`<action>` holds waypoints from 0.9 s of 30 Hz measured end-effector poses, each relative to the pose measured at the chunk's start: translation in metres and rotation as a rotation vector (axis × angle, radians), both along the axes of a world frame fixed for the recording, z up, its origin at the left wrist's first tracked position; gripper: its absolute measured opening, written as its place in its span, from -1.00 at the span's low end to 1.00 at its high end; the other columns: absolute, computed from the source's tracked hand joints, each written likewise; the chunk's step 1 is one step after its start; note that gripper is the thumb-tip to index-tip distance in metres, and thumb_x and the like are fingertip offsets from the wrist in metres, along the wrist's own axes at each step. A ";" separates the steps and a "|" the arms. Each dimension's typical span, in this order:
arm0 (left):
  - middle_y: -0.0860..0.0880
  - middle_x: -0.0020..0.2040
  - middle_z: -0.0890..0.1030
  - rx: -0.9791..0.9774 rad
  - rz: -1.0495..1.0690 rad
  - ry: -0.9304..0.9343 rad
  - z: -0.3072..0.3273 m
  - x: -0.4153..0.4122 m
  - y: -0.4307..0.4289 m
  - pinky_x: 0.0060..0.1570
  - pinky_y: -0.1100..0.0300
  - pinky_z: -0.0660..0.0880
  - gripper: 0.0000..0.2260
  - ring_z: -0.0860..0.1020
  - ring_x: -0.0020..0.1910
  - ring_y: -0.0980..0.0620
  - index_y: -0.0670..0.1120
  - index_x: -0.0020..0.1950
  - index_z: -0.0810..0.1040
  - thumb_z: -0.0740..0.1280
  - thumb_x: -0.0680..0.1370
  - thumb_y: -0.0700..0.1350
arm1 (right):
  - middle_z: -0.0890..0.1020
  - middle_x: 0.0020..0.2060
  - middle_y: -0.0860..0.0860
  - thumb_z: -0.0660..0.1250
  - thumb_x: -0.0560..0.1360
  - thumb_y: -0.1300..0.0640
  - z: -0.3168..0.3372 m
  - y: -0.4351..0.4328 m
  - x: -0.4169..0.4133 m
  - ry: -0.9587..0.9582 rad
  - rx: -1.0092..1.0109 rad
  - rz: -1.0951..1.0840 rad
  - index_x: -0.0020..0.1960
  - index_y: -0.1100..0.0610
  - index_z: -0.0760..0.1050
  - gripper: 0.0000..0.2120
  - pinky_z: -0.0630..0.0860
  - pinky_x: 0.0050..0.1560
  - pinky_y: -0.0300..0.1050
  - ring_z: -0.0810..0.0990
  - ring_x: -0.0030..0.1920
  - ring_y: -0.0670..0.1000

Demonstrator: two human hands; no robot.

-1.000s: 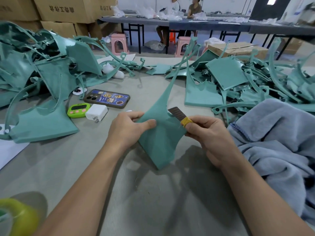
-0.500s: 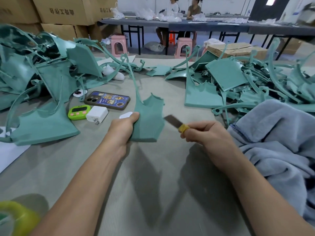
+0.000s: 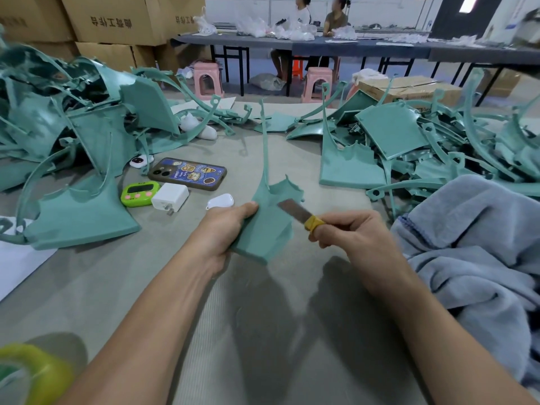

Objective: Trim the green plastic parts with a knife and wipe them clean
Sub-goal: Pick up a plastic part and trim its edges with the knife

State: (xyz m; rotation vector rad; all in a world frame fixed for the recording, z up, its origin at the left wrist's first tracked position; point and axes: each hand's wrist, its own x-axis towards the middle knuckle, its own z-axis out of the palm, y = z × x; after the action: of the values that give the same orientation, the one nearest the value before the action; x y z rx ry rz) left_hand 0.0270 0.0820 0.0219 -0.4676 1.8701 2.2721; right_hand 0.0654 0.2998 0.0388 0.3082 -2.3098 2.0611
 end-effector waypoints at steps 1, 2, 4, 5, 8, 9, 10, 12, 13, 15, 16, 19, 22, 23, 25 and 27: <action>-0.21 -0.09 0.73 0.003 0.001 -0.005 0.000 0.000 0.000 0.14 -0.20 0.58 -0.85 0.69 -0.17 -0.16 -0.23 0.04 0.62 0.39 0.60 -0.15 | 0.73 -0.25 0.15 0.43 0.47 0.38 -0.001 -0.001 0.001 -0.006 0.022 0.047 -0.13 0.18 0.75 -0.83 0.59 -0.13 -0.13 0.59 -0.24 0.00; -0.21 -0.09 0.73 -0.002 -0.001 -0.008 0.000 0.000 -0.001 0.10 -0.17 0.60 -0.79 0.69 -0.21 -0.14 -0.27 0.12 0.61 0.39 0.60 -0.14 | 0.73 -0.25 0.16 0.44 0.48 0.37 -0.002 -0.002 0.002 -0.010 0.029 0.059 -0.13 0.18 0.76 -0.84 0.60 -0.12 -0.11 0.59 -0.24 0.02; -0.19 -0.09 0.74 -0.034 0.002 -0.012 -0.002 -0.001 -0.002 -0.04 -0.03 0.64 -0.67 0.70 -0.23 -0.10 -0.31 0.27 0.55 0.39 0.60 -0.13 | 0.73 -0.27 0.13 0.44 0.49 0.36 -0.005 -0.004 0.000 0.001 -0.001 -0.031 -0.15 0.13 0.75 -0.82 0.57 -0.18 -0.15 0.58 -0.28 -0.01; -0.17 -0.09 0.74 -0.054 0.010 -0.012 -0.002 -0.002 -0.002 -0.14 0.05 0.65 -0.63 0.71 -0.24 -0.06 -0.32 0.32 0.51 0.39 0.59 -0.13 | 0.72 -0.29 0.11 0.44 0.49 0.36 -0.006 -0.003 -0.003 0.013 -0.024 -0.103 -0.16 0.10 0.74 -0.80 0.54 -0.22 -0.20 0.55 -0.31 -0.04; -0.15 -0.01 0.73 -0.062 0.039 -0.008 -0.003 -0.004 -0.005 -0.31 0.16 0.62 -0.51 0.71 -0.21 -0.02 -0.27 0.45 0.41 0.42 0.58 -0.12 | 0.71 -0.31 0.11 0.43 0.48 0.39 -0.005 0.003 -0.006 0.037 -0.079 -0.137 -0.19 0.10 0.75 -0.77 0.52 -0.24 -0.22 0.54 -0.33 -0.05; -0.16 0.05 0.72 -0.050 0.049 -0.008 -0.004 -0.005 -0.005 -0.30 0.17 0.61 -0.46 0.71 -0.18 -0.02 -0.25 0.50 0.36 0.42 0.58 -0.13 | 0.72 -0.30 0.13 0.43 0.47 0.38 -0.005 0.005 -0.006 0.031 -0.064 -0.060 -0.18 0.12 0.75 -0.79 0.54 -0.22 -0.21 0.55 -0.31 -0.03; -0.18 0.09 0.71 -0.040 0.052 -0.005 -0.005 -0.006 -0.006 -0.28 0.16 0.61 -0.44 0.71 -0.16 -0.04 -0.25 0.51 0.34 0.42 0.58 -0.13 | 0.72 -0.28 0.14 0.44 0.47 0.36 -0.004 0.005 -0.004 0.022 -0.015 0.030 -0.15 0.13 0.76 -0.82 0.54 -0.20 -0.18 0.57 -0.29 -0.02; -0.23 0.05 0.71 -0.047 0.037 0.011 -0.006 -0.006 -0.006 -0.23 0.11 0.63 -0.61 0.71 -0.20 -0.06 -0.27 0.36 0.49 0.41 0.58 -0.15 | 0.72 -0.27 0.13 0.46 0.48 0.30 -0.008 0.001 -0.002 0.020 0.076 0.084 -0.12 0.11 0.76 -0.86 0.55 -0.17 -0.13 0.57 -0.27 -0.01; -0.23 0.01 0.72 -0.063 0.028 0.016 -0.007 -0.005 -0.005 -0.18 0.09 0.65 -0.77 0.71 -0.23 -0.05 -0.26 0.18 0.60 0.40 0.59 -0.16 | 0.73 -0.28 0.09 0.47 0.49 0.29 -0.011 -0.001 -0.003 0.018 0.076 0.017 -0.14 0.07 0.76 -0.85 0.54 -0.17 -0.10 0.56 -0.29 -0.02; -0.20 -0.06 0.74 -0.071 0.032 0.020 -0.008 -0.005 -0.005 -0.05 0.04 0.63 -0.87 0.71 -0.24 -0.04 -0.20 -0.08 0.67 0.40 0.59 -0.16 | 0.73 -0.30 0.04 0.48 0.49 0.28 -0.013 0.000 -0.007 0.045 0.051 -0.193 -0.18 -0.01 0.75 -0.80 0.54 -0.19 -0.09 0.54 -0.32 -0.06; -0.18 -0.08 0.74 -0.066 0.031 0.020 -0.009 -0.005 -0.004 -0.03 0.03 0.62 -0.87 0.72 -0.24 -0.04 -0.20 -0.09 0.68 0.39 0.59 -0.16 | 0.72 -0.31 0.04 0.48 0.48 0.29 -0.012 0.003 -0.008 0.072 0.023 -0.239 -0.19 -0.02 0.75 -0.77 0.54 -0.21 -0.11 0.53 -0.34 -0.06; -0.15 -0.14 0.74 -0.067 0.029 0.029 -0.008 -0.006 -0.005 -0.08 0.07 0.63 -0.86 0.71 -0.26 -0.04 -0.20 -0.09 0.68 0.39 0.59 -0.16 | 0.71 -0.31 0.13 0.48 0.43 0.32 -0.005 0.009 -0.007 0.102 -0.025 -0.034 -0.17 0.08 0.76 -0.84 0.51 -0.27 -0.17 0.52 -0.34 -0.04; -0.14 -0.17 0.74 -0.066 0.009 0.041 -0.008 -0.005 -0.004 -0.17 0.13 0.64 -0.83 0.71 -0.29 -0.03 -0.19 -0.12 0.68 0.37 0.61 -0.16 | 0.71 -0.32 0.12 0.51 0.44 0.29 -0.006 0.005 -0.005 0.078 0.115 0.049 -0.15 0.13 0.76 -0.91 0.53 -0.26 -0.15 0.55 -0.34 -0.05; -0.13 -0.17 0.74 -0.069 0.008 0.042 -0.008 -0.005 -0.004 -0.19 0.15 0.64 -0.84 0.71 -0.29 -0.01 -0.19 -0.10 0.68 0.36 0.61 -0.15 | 0.72 -0.32 0.09 0.50 0.46 0.29 -0.009 0.005 -0.008 0.080 0.144 -0.048 -0.13 0.12 0.76 -0.89 0.56 -0.24 -0.09 0.56 -0.34 -0.06; -0.12 -0.17 0.74 -0.062 0.016 0.045 -0.008 -0.005 -0.005 -0.23 0.17 0.63 -0.84 0.70 -0.30 0.00 -0.20 -0.05 0.67 0.36 0.62 -0.15 | 0.72 -0.32 0.04 0.49 0.48 0.29 -0.010 0.008 -0.012 0.091 0.159 -0.245 -0.08 0.10 0.76 -0.88 0.59 -0.19 0.02 0.57 -0.33 -0.06; -0.13 -0.17 0.74 -0.043 0.024 0.045 -0.007 -0.005 -0.004 -0.26 0.18 0.63 -0.84 0.70 -0.30 0.00 -0.21 -0.03 0.67 0.36 0.62 -0.14 | 0.72 -0.32 0.05 0.48 0.48 0.34 -0.008 0.013 -0.011 0.129 0.081 -0.190 -0.10 0.11 0.76 -0.84 0.58 -0.22 -0.08 0.57 -0.33 -0.08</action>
State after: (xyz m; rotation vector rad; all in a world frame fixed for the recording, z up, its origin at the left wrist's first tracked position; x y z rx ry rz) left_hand 0.0217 0.0778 0.0149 -0.4509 1.9481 2.2805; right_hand 0.0539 0.3128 0.0306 0.2080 -2.2540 1.8098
